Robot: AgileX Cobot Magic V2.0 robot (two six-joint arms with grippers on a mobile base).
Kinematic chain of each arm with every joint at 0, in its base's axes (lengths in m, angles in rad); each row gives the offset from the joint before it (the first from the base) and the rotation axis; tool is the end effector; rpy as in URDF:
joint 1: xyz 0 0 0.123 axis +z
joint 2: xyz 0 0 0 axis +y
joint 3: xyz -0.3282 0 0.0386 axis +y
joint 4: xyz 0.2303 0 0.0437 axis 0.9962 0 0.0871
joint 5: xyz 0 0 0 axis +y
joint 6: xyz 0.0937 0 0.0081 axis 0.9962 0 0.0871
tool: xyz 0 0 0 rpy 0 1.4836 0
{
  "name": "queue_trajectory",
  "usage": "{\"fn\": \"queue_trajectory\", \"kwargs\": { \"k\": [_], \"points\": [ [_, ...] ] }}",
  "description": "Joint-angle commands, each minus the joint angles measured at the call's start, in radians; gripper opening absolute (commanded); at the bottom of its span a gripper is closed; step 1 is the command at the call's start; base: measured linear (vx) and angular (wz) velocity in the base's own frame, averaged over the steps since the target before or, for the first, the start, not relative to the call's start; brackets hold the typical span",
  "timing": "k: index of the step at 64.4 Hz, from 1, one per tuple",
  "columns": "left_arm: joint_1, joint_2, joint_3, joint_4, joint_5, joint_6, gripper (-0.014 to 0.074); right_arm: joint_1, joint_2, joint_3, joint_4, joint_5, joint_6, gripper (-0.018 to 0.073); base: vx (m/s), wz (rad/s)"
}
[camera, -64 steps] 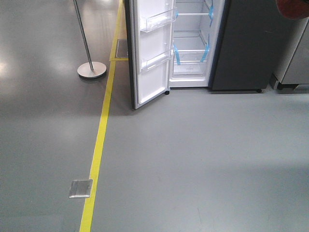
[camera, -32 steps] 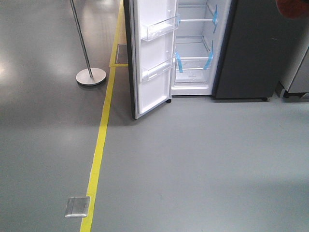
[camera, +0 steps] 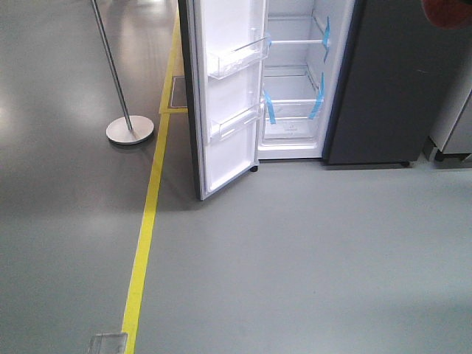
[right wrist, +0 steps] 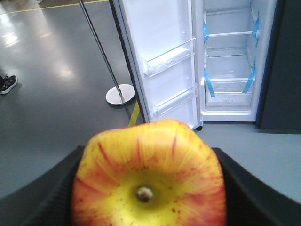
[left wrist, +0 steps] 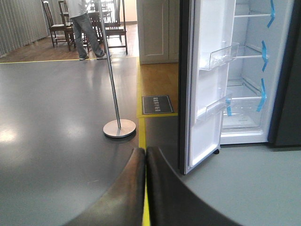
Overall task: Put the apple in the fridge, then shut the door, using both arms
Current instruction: 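Drive closer to the open refrigerator door, apple in right gripper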
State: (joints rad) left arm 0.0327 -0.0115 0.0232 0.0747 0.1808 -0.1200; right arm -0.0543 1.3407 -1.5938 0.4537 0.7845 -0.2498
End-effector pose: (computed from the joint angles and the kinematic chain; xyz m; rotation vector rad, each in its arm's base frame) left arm -0.0044 0.0011 0.1889 -0.0765 1.6739 0.0008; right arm 0.2586 0.0151 0.5172 -0.0732 1.9543 0.3270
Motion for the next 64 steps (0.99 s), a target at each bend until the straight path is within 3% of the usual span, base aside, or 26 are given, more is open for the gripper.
{"fn": "queue_trajectory", "kwargs": {
  "k": [1, 64],
  "points": [
    [-0.004, -0.015, -0.016, -0.001, -0.068, -0.006, -0.0006, -0.005, -0.028, -0.033, 0.022, -0.073, -0.007, 0.0159, 0.22, -0.03],
    [-0.004, -0.015, -0.016, -0.001, -0.068, -0.006, -0.0006, -0.005, -0.028, -0.033, 0.022, -0.073, -0.007, 0.0159, 0.21, 0.02]
  ]
}}
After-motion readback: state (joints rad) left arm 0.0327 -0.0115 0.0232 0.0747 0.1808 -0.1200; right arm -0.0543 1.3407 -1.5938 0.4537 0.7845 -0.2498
